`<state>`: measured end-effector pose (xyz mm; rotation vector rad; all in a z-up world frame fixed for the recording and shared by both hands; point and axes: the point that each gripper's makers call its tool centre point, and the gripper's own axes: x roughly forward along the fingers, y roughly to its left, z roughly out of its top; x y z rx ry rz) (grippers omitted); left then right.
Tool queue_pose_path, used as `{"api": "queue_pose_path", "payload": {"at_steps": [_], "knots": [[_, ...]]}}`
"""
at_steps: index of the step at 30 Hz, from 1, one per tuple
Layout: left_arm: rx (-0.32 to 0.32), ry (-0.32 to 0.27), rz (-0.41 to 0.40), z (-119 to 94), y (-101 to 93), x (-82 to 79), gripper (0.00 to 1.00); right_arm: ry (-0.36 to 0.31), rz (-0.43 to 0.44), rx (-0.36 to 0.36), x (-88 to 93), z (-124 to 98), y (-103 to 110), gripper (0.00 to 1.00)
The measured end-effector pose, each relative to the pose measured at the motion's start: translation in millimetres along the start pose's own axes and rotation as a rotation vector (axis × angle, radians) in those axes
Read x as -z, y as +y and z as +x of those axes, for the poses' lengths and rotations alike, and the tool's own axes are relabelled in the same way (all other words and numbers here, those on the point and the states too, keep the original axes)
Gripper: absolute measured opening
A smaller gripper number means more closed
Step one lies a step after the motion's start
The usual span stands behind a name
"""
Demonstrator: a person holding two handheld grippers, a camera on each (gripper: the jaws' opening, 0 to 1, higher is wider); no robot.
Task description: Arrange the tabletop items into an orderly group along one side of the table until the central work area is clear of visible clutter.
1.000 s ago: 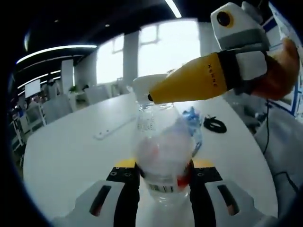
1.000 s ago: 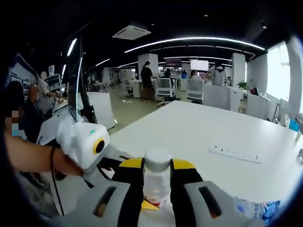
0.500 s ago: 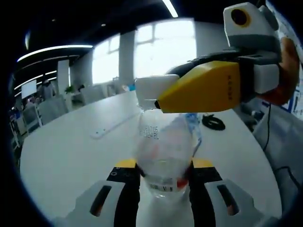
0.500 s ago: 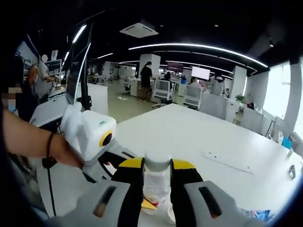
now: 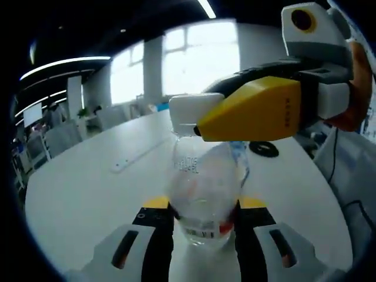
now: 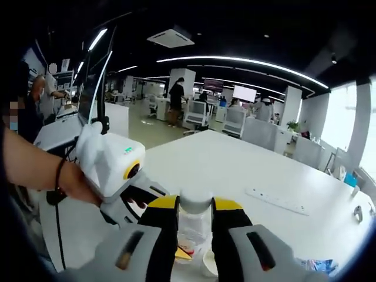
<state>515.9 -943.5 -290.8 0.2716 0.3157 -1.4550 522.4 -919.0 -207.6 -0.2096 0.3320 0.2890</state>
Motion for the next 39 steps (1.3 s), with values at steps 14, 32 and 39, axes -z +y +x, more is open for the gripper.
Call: {"api": "queue_pose_path", "payload": {"at_steps": [14, 32, 39], "knots": [[-0.002, 0.004, 0.018, 1, -3.4, 0.7, 0.37, -0.015, -0.035, 0.035, 3.1, -7, -2, 0.18], [-0.012, -0.032, -0.02, -4, -6.0, -6.1, 0.39, -0.019, -0.094, 0.063, 2.4, -12, 0, 0.19], [-0.01, -0.024, -0.026, -3, -8.1, -4.1, 0.4, -0.022, -0.104, 0.065, 2.7, -13, -1, 0.19]]}}
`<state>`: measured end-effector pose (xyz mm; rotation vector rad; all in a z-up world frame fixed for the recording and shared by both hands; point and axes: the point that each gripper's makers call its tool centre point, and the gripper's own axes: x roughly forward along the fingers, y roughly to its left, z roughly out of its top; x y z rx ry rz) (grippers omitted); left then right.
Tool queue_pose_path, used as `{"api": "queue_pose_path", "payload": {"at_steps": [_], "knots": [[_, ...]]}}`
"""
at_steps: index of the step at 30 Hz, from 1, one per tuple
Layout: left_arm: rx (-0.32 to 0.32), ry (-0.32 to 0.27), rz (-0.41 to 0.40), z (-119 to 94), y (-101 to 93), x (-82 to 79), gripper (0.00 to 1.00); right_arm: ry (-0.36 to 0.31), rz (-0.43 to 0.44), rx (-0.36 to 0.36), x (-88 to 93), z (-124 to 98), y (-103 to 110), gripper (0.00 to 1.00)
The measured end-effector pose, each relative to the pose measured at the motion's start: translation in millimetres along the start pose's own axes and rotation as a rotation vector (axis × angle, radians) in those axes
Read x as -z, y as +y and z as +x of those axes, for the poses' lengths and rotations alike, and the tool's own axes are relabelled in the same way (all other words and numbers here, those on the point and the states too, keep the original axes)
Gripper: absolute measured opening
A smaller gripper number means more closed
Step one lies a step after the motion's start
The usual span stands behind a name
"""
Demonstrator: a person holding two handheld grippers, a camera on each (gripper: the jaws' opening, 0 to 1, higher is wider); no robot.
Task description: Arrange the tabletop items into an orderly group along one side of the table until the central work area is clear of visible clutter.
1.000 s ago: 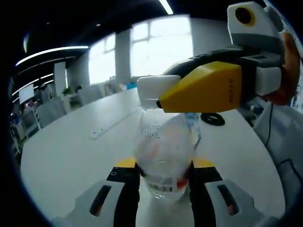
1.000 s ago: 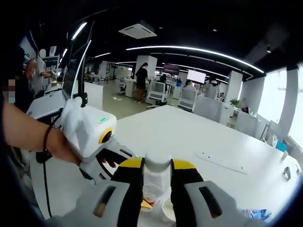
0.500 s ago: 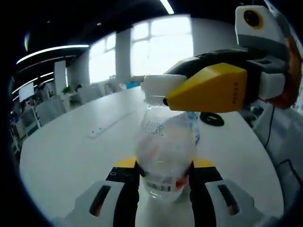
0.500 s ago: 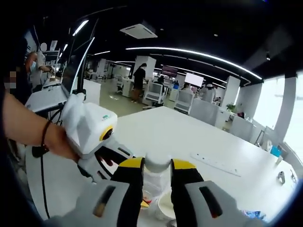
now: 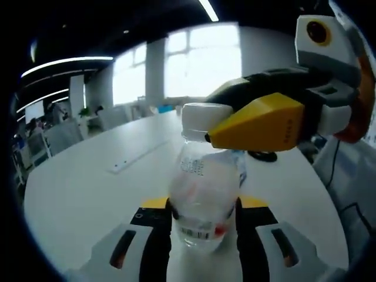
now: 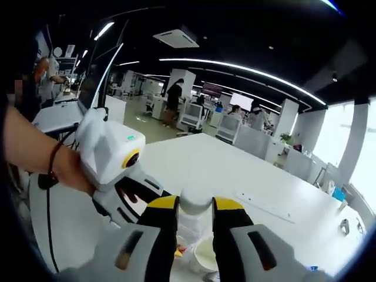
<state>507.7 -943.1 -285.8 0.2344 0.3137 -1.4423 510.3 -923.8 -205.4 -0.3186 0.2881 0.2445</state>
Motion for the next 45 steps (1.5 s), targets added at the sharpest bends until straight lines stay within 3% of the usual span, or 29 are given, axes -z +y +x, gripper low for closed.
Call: {"api": "queue_pose_path", "payload": {"at_steps": [5, 12, 15, 17, 21, 24, 29, 32, 45], "knots": [[-0.017, 0.021, -0.057, 1, 1.5, 4.3, 0.47, 0.005, 0.004, 0.001, 0.4, 1, -4, 0.19], [-0.017, 0.014, -0.056, 1, 0.1, 1.7, 0.5, 0.005, 0.016, -0.009, 0.6, 0, -5, 0.19], [-0.028, 0.008, -0.087, 1, 0.1, 1.1, 0.59, -0.003, 0.027, -0.025, -0.8, 0, -3, 0.22], [-0.034, 0.002, -0.09, 0, -0.4, 0.3, 0.63, -0.01, 0.033, -0.036, -1.5, 0, -3, 0.3], [-0.036, 0.011, -0.1, -2, -2.5, 2.1, 0.67, -0.002, 0.039, -0.043, 0.0, -2, -2, 0.33], [-0.048, 0.012, -0.131, -3, -2.7, 2.1, 0.76, 0.007, 0.042, -0.059, 2.2, -2, -1, 0.38], [-0.06, 0.014, -0.155, -7, -7.3, 2.2, 0.86, 0.028, 0.107, -0.112, 10.6, -3, -2, 0.54], [-0.063, 0.02, -0.158, -9, -9.6, 3.4, 0.88, 0.054, 0.12, -0.126, 18.5, -5, -6, 0.59], [-0.105, 0.041, -0.185, -24, -14.9, -2.4, 0.92, 0.014, 0.185, -0.174, 12.2, -17, -21, 0.75]]}}
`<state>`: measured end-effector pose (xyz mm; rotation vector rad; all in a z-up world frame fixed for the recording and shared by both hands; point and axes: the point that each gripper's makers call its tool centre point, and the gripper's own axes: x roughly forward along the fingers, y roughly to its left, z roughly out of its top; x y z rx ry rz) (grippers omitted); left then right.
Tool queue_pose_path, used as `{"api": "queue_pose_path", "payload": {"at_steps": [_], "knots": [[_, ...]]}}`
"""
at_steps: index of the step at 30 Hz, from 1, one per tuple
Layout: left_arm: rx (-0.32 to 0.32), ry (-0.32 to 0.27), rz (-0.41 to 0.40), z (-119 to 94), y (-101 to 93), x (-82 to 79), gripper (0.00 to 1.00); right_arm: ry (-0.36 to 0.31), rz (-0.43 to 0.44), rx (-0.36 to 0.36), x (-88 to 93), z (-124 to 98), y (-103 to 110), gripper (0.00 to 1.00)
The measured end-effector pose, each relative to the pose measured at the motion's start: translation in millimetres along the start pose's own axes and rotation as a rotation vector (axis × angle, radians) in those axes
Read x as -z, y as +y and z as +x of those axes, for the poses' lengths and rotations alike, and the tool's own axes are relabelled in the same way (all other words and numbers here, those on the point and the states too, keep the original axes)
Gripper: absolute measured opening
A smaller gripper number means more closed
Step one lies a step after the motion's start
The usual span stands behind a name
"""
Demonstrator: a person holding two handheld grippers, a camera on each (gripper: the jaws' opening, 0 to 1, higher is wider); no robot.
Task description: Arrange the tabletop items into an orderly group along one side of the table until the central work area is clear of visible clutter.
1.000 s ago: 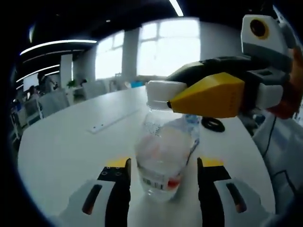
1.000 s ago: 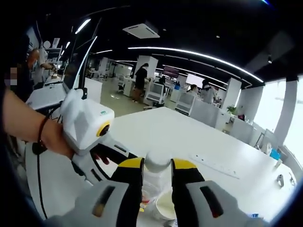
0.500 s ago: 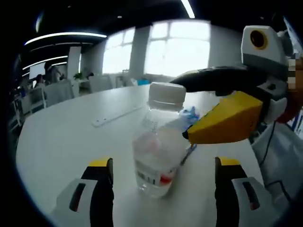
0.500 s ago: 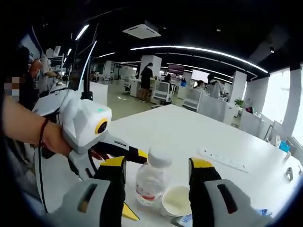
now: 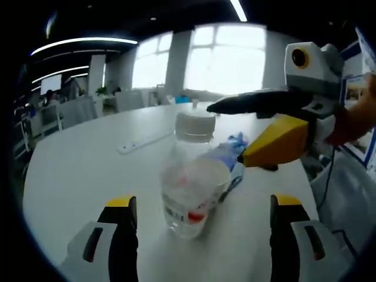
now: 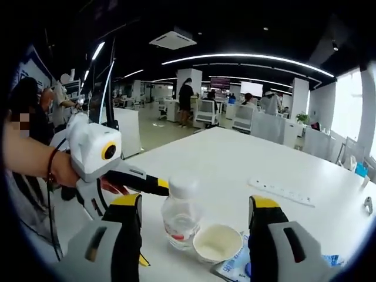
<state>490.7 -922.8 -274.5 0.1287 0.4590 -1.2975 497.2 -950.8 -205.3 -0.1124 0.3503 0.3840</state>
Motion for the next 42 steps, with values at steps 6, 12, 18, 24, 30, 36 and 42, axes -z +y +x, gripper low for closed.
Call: {"api": "queue_pose_path", "payload": {"at_steps": [6, 12, 18, 24, 30, 36, 42], "knots": [[-0.02, 0.006, -0.001, -8, -4.6, -4.0, 0.93, -0.008, -0.001, -0.038, -2.4, -7, -1, 0.8], [-0.036, 0.015, -0.002, -16, -9.8, -6.3, 0.94, 0.012, 0.007, -0.085, 5.4, -14, -5, 0.91], [-0.049, 0.013, -0.015, -23, -20.7, -9.6, 0.96, 0.03, 0.054, -0.132, 15.8, -26, -14, 0.99], [-0.067, 0.003, -0.026, -31, -32.3, -12.6, 0.96, 0.064, 0.039, -0.142, 26.8, -46, -29, 0.99], [-0.081, -0.015, -0.045, -39, -47.9, -14.7, 0.96, 0.048, 0.077, -0.157, 35.8, -76, -51, 0.99], [-0.094, -0.03, -0.063, -45, -65.3, -16.9, 0.96, 0.027, 0.098, -0.136, 45.6, -114, -81, 0.99], [-0.112, -0.046, -0.071, -50, -81.9, -16.9, 0.96, 0.057, 0.082, -0.095, 67.7, -152, -110, 0.99]]}}
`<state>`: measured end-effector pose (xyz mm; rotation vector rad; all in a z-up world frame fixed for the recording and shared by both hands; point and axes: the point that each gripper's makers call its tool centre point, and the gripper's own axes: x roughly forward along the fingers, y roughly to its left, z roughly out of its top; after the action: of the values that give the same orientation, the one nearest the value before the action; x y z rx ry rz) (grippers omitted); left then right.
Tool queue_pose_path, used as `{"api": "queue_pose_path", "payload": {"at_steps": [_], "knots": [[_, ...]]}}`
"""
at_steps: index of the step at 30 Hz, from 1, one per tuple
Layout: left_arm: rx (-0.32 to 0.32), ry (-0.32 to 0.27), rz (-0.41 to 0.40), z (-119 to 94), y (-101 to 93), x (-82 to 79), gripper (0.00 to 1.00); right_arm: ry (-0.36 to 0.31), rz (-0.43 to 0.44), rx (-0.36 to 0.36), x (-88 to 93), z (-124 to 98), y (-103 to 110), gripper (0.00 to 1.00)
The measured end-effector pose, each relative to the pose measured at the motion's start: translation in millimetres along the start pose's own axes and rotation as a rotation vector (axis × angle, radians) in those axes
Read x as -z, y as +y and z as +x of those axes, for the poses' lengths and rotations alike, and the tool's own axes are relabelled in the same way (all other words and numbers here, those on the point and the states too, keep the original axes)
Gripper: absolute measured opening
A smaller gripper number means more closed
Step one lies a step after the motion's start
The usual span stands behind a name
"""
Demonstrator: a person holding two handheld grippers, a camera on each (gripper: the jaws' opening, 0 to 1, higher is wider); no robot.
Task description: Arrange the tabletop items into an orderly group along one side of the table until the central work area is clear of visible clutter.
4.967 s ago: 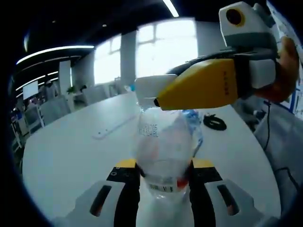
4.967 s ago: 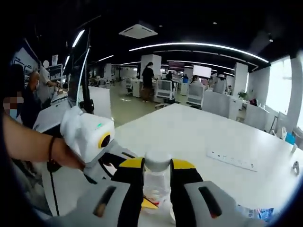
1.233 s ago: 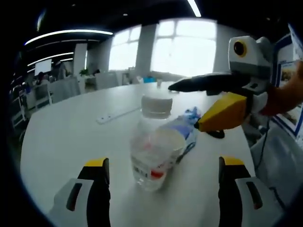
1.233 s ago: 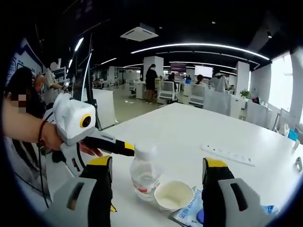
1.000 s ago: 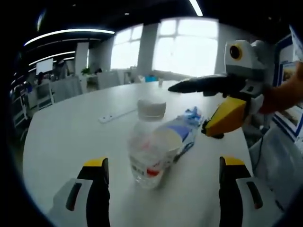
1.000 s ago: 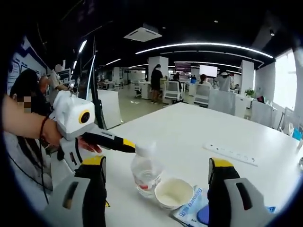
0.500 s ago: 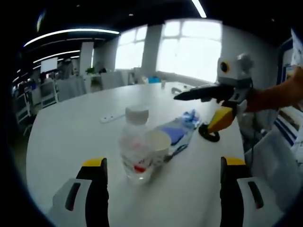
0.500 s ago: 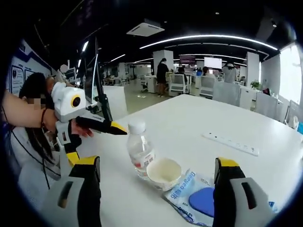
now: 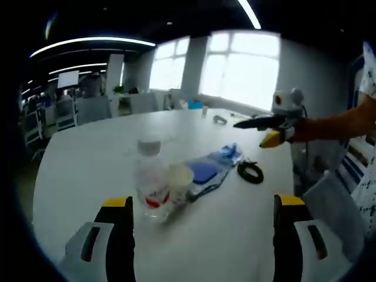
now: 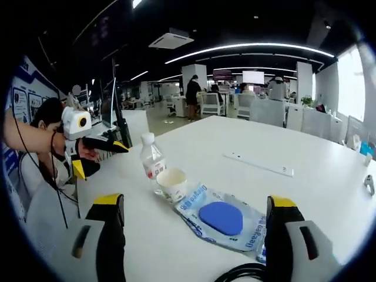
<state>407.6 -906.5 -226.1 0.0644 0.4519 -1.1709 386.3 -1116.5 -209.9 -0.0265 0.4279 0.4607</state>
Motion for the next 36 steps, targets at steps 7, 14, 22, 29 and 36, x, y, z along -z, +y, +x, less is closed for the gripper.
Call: {"api": "queue_pose_path", "payload": {"at_steps": [7, 14, 22, 29, 36], "knots": [[-0.016, -0.006, -0.012, -5, -14.3, 3.3, 0.96, 0.012, 0.014, 0.046, 24.7, -42, -28, 0.99], [-0.027, -0.021, -0.021, -6, -30.7, 2.9, 0.96, 0.007, 0.025, 0.089, 45.8, -81, -47, 0.99], [-0.043, -0.047, -0.041, -1, -46.8, 8.2, 0.96, 0.015, 0.06, 0.14, 78.4, -120, -65, 0.99], [-0.048, -0.05, -0.042, 8, -65.1, 9.4, 0.96, 0.033, 0.086, 0.167, 103.7, -146, -79, 0.99], [-0.072, -0.041, -0.053, 8, -74.9, 22.1, 0.96, 0.023, 0.109, 0.181, 115.3, -165, -85, 0.99]]}}
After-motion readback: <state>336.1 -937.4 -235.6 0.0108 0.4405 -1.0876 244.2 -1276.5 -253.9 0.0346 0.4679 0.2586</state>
